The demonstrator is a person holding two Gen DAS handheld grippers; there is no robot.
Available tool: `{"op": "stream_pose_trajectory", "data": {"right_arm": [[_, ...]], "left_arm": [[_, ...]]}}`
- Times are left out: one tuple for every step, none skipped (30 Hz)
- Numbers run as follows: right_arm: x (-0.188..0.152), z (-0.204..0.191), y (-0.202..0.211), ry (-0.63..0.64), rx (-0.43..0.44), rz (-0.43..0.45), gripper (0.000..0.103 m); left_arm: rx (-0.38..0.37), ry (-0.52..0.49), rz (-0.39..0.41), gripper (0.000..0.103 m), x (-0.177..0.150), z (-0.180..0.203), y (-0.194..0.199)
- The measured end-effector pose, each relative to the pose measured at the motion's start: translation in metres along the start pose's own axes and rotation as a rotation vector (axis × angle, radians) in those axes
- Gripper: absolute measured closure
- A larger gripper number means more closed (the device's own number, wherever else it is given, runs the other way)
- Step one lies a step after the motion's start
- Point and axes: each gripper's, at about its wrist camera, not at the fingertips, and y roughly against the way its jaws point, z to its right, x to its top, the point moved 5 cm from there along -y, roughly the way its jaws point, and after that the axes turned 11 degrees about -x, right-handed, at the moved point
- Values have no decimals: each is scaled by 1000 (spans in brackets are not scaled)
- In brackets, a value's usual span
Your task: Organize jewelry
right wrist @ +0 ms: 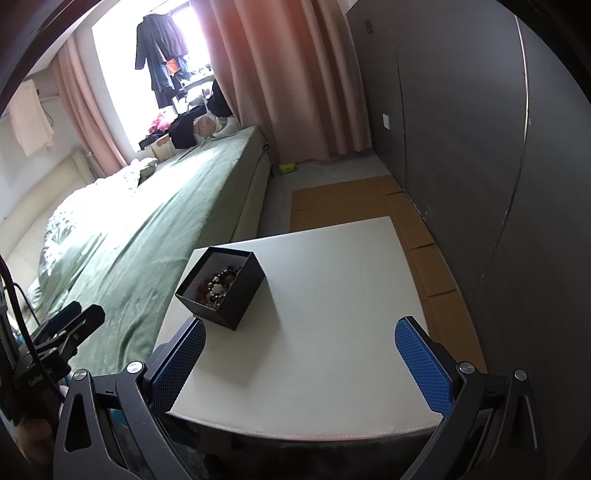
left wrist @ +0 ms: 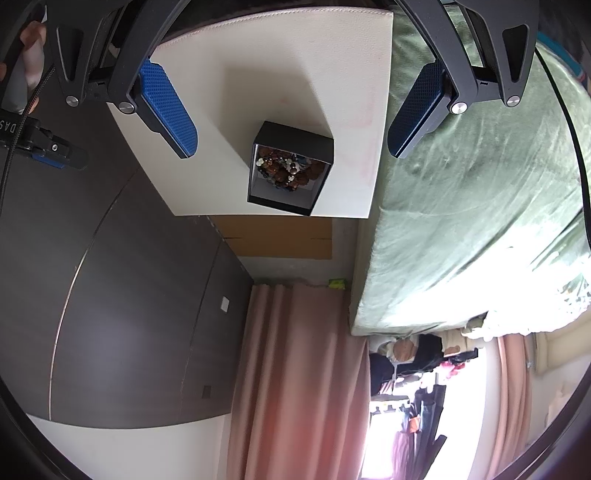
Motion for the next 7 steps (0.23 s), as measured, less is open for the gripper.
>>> {"op": "stream_pose_trajectory", "data": {"right_arm": [[0,0,0,-3,0,-2,0],[-1,0,-1,-6,0,-4,0],[-1,0,-1,-10,0,-6,0],[0,0,-2,-14,0,-8,0],[0,0,-3,-21,1,-10,0],[1,0,-3,-25,3,-12,0],[1,-1,-4,-30,7,-15,0]], "left_arm": [[1,2,-1,0,0,-1,-1],[1,6,-1,0,0,-2,-1],[-1,10,-2,0,0,-3,-2],[-1,12,-4,0,0,-3,-3],[-2,13,-6,0,0,-4,-4],[-3,13,-6,0,0,-4,-5],[-5,12,-7,0,0,-4,-6]]}}
